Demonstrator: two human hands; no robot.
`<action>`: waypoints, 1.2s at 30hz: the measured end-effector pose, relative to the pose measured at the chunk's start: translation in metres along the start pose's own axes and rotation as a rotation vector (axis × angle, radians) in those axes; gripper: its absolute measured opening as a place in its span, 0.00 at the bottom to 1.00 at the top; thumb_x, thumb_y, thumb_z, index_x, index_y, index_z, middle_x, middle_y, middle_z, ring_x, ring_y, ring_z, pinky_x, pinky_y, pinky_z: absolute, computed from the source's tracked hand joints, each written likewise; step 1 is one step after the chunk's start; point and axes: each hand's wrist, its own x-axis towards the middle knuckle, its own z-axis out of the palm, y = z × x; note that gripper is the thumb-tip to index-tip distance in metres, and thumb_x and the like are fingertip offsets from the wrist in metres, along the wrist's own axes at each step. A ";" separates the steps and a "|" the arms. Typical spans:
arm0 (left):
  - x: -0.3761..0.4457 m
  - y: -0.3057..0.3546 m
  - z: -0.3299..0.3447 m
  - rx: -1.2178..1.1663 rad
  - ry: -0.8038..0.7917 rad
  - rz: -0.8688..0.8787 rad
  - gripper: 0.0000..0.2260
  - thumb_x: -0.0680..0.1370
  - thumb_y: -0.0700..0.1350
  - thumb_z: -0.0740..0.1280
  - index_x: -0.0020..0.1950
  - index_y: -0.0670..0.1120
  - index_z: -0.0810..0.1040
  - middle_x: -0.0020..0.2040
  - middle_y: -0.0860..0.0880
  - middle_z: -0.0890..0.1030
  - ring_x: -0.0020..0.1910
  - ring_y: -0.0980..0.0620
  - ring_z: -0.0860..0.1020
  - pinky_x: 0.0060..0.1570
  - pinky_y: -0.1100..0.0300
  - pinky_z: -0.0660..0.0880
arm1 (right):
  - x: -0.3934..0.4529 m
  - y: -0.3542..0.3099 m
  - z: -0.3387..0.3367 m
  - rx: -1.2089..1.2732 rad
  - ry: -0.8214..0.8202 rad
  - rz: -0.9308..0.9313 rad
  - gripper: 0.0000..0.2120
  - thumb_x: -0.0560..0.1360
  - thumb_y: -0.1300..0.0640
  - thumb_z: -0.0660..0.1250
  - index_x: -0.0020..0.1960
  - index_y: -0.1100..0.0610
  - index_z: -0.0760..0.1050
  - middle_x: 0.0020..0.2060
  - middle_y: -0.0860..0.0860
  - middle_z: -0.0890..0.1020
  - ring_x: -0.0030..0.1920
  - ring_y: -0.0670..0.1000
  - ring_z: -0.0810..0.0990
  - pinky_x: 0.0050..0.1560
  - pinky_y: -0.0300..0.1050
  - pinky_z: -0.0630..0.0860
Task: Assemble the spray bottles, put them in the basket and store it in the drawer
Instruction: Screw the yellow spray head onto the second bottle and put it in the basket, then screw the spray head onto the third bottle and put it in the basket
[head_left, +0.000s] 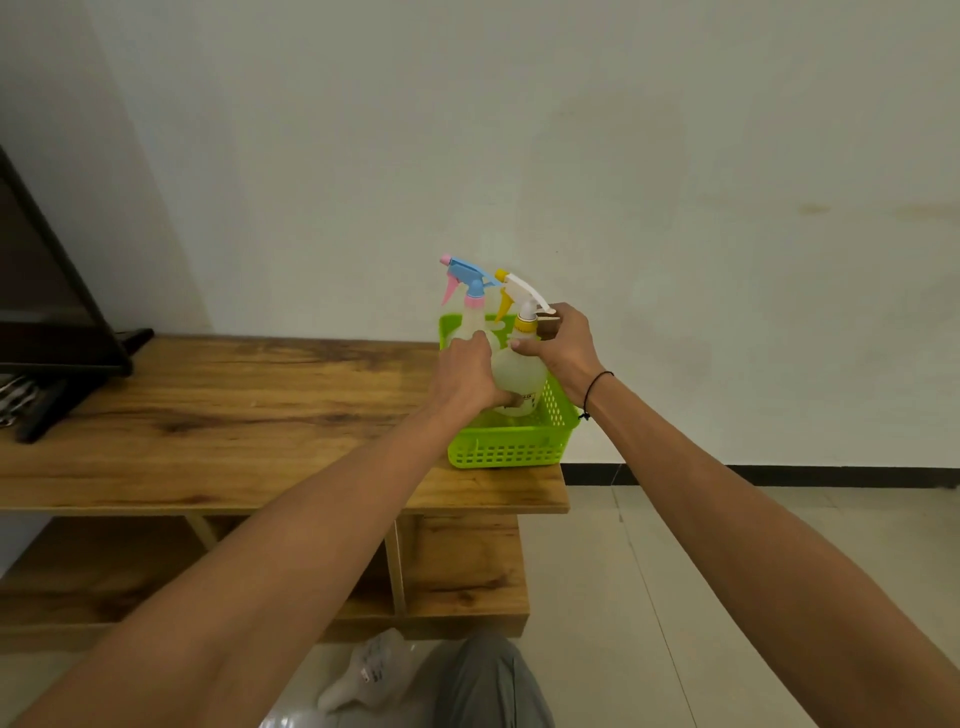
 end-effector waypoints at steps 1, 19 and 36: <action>-0.005 -0.001 -0.004 -0.004 0.027 0.001 0.37 0.63 0.64 0.83 0.63 0.46 0.76 0.56 0.46 0.81 0.56 0.42 0.81 0.42 0.54 0.70 | -0.005 -0.002 -0.001 0.001 0.006 -0.001 0.31 0.66 0.64 0.82 0.66 0.62 0.74 0.59 0.60 0.83 0.63 0.61 0.81 0.65 0.64 0.79; -0.116 -0.021 -0.070 -0.380 0.251 -0.025 0.10 0.72 0.59 0.74 0.38 0.56 0.80 0.34 0.57 0.83 0.44 0.52 0.85 0.42 0.56 0.79 | -0.133 -0.052 0.025 0.004 0.195 -0.188 0.12 0.76 0.55 0.74 0.56 0.56 0.77 0.45 0.46 0.82 0.42 0.41 0.79 0.40 0.37 0.72; -0.209 -0.188 0.067 -0.673 0.018 -0.139 0.05 0.74 0.50 0.78 0.42 0.51 0.86 0.35 0.57 0.85 0.34 0.58 0.84 0.38 0.53 0.85 | -0.239 0.108 0.154 -0.184 0.092 -0.175 0.01 0.77 0.60 0.69 0.47 0.56 0.77 0.38 0.42 0.80 0.38 0.46 0.78 0.39 0.39 0.76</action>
